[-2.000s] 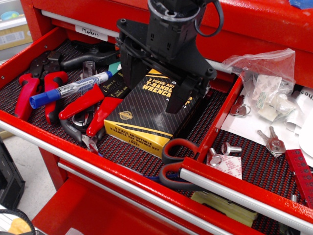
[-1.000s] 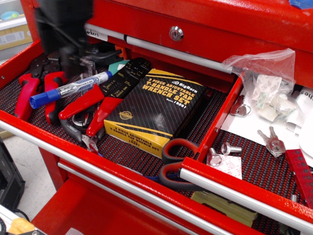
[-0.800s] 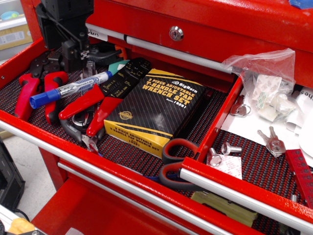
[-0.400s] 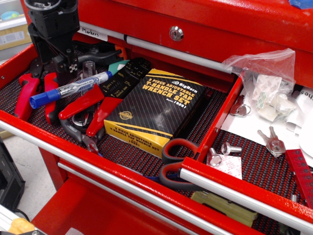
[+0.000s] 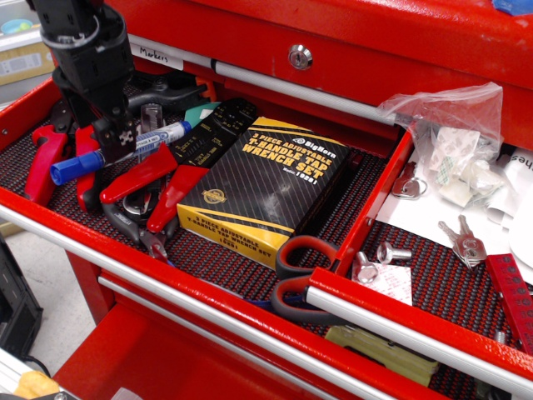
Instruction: Pick up blue pen and put into drawer
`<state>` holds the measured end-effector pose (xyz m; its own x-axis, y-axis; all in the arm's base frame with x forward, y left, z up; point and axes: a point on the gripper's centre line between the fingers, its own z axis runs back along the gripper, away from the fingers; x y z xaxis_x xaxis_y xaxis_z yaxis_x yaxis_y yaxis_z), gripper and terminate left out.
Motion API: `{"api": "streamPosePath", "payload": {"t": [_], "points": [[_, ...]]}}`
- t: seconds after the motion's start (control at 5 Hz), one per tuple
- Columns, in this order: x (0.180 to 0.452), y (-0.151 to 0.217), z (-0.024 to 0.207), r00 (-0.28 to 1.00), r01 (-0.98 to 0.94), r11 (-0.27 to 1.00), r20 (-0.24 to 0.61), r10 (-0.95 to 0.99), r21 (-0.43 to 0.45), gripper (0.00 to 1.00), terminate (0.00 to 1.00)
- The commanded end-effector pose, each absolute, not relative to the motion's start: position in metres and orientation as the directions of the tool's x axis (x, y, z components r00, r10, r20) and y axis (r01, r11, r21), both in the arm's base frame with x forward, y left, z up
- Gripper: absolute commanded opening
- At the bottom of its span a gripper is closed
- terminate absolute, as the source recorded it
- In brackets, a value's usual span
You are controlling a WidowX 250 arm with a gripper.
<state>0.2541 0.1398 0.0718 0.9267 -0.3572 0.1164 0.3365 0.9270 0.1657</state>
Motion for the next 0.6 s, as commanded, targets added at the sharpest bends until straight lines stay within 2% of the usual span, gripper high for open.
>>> {"api": "streamPosePath", "payload": {"t": [0.0, 0.4], "points": [[0.26, 0.144, 0.062, 0.918, 0.342, 0.922, 0.147, -0.369, 0.18, 1.0, 0.0], [0.262, 0.15, 0.051, 0.92, 0.336, 0.93, 0.16, -0.358, 0.151, 1.0, 0.0]]}}
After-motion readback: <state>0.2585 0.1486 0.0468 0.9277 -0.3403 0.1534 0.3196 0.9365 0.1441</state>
